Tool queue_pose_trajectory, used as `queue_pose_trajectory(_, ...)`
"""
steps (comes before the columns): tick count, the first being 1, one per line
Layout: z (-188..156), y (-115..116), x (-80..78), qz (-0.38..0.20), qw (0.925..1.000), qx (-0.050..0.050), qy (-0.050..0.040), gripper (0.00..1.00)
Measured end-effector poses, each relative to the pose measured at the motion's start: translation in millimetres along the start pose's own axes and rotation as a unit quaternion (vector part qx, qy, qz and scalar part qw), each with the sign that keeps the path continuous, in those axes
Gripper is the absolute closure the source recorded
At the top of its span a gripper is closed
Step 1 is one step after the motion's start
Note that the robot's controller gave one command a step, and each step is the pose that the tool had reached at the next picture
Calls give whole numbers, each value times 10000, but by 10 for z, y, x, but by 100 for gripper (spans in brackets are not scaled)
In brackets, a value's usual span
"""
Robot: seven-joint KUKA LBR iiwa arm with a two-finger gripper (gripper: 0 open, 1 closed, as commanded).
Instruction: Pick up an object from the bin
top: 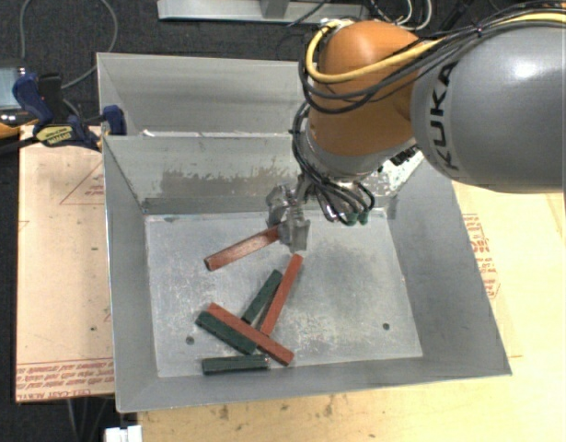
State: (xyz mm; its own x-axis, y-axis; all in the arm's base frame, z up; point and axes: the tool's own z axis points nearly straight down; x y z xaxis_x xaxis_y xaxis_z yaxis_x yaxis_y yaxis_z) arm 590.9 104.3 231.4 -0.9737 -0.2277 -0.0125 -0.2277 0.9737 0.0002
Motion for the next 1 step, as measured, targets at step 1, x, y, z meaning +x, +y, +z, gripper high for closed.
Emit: queue_pose_trajectory(1, -454, 424, -429, -513, 9987, -11, 11, 100)
